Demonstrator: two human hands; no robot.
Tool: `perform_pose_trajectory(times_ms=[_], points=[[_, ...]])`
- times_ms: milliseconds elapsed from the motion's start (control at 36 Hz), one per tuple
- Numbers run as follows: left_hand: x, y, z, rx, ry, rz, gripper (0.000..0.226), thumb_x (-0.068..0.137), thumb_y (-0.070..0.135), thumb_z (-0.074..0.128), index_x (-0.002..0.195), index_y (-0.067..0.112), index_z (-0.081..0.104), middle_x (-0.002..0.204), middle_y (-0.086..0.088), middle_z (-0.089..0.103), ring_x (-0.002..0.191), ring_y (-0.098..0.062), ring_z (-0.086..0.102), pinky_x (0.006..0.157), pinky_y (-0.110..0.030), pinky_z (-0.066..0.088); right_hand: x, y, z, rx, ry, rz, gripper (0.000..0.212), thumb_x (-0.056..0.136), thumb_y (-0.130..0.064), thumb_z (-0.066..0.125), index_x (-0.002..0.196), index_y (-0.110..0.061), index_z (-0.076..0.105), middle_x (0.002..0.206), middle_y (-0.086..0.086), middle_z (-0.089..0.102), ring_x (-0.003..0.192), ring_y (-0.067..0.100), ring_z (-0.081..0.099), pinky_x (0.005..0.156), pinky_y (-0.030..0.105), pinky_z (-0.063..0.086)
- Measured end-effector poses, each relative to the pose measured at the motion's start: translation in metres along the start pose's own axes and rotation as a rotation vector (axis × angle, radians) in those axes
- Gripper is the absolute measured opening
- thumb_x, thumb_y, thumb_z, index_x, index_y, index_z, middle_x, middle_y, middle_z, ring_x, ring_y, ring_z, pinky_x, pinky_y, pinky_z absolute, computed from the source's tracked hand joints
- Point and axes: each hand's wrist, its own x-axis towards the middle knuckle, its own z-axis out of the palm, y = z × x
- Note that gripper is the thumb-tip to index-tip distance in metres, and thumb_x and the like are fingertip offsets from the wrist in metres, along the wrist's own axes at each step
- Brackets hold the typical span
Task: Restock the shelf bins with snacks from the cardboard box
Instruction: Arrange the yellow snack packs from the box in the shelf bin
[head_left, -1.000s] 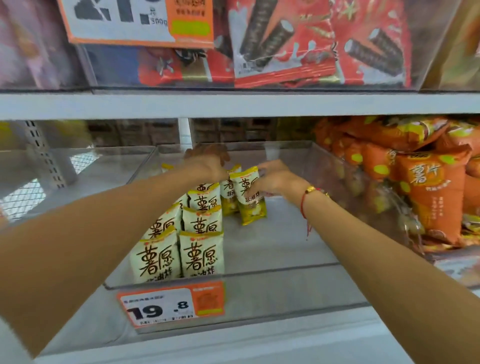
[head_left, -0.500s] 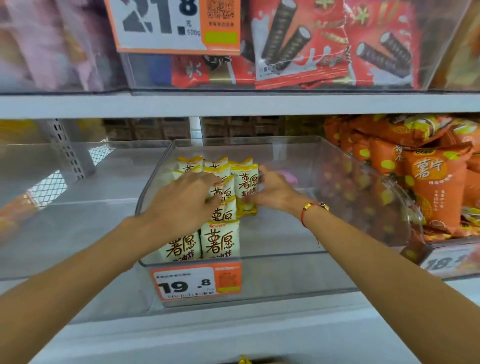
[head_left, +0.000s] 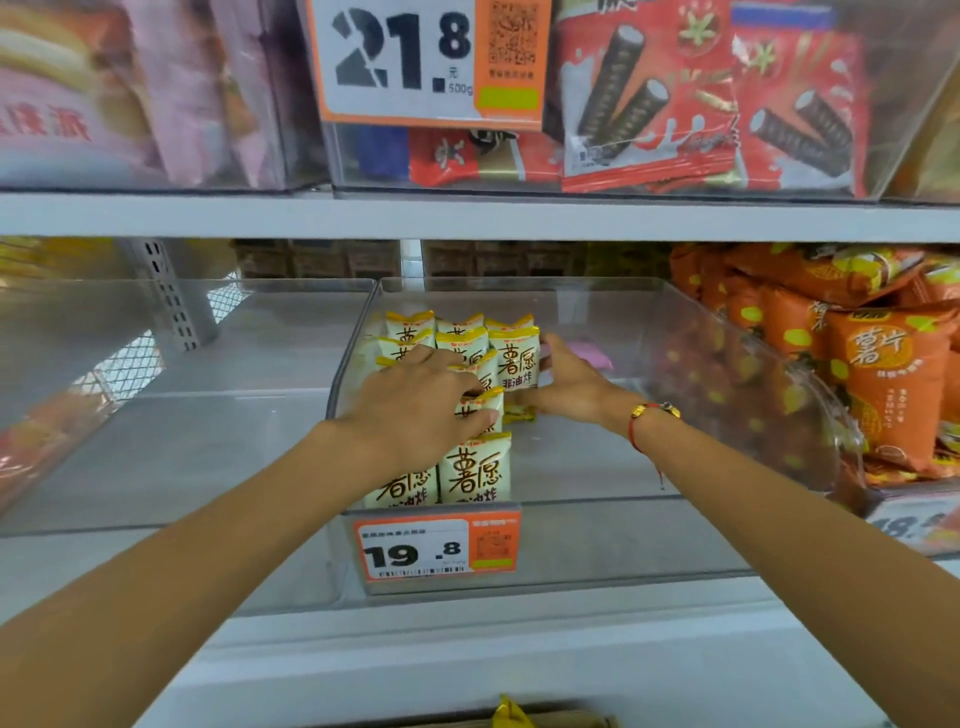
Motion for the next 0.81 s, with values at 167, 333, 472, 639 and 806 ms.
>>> perform_pose_trajectory(times_ms=[167, 333, 472, 639, 806], points=[[-0.012, 0.001, -0.004, 0.042, 0.089, 0.035, 0.045, 0.099, 0.05, 0.033, 0.134, 0.028, 0.052, 0.147, 0.004, 0.041, 0.136, -0.017, 0.031, 0.104, -0.037, 0.037, -0.025, -0.008, -0.026, -0.151, -0.07, 0.101, 0.067, 0.087, -0.018, 0.068, 0.145, -0.01, 0.034, 0.14, 0.009, 0.045, 0.099, 0.019, 0.052, 0.057, 0.017, 0.045], [-0.063, 0.009, -0.026, -0.055, 0.342, 0.109, 0.032, 0.098, 0.037, 0.045, 0.127, 0.032, 0.057, 0.135, 0.015, 0.052, 0.126, -0.01, 0.045, 0.092, -0.03, 0.043, -0.099, -0.031, -0.039, -0.223, 0.086, -0.19, 0.028, 0.084, -0.008, 0.071, 0.11, -0.016, 0.064, 0.105, 0.002, 0.064, 0.074, 0.005, 0.053, 0.066, 0.008, 0.04], [-0.123, 0.018, -0.027, -0.231, 0.572, 0.166, 0.023, 0.085, 0.029, 0.055, 0.101, 0.026, 0.071, 0.102, 0.01, 0.07, 0.094, -0.016, 0.067, 0.071, -0.032, 0.053, -0.166, -0.053, -0.036, -0.378, 0.246, -0.427, 0.022, 0.086, -0.019, 0.07, 0.107, -0.021, 0.069, 0.101, -0.01, 0.061, 0.097, 0.007, 0.052, 0.078, 0.007, 0.033], [-0.198, 0.017, 0.001, -0.414, 0.547, 0.082, 0.029, 0.088, 0.039, 0.044, 0.104, 0.033, 0.068, 0.108, 0.021, 0.065, 0.101, 0.001, 0.056, 0.078, -0.02, 0.05, -0.233, -0.052, -0.001, -0.447, 0.1, -0.541, 0.021, 0.082, -0.024, 0.067, 0.103, -0.022, 0.07, 0.111, -0.006, 0.063, 0.107, 0.01, 0.052, 0.092, 0.015, 0.034], [-0.249, -0.003, 0.062, -0.442, 0.272, -0.127, 0.017, 0.094, 0.03, 0.055, 0.103, 0.043, 0.062, 0.103, 0.033, 0.054, 0.1, 0.012, 0.047, 0.07, -0.003, 0.031, -0.265, -0.031, 0.036, -0.473, -0.227, -0.284, 0.02, 0.091, -0.033, 0.062, 0.111, -0.034, 0.063, 0.116, -0.018, 0.057, 0.11, 0.0, 0.042, 0.094, 0.026, 0.039]])
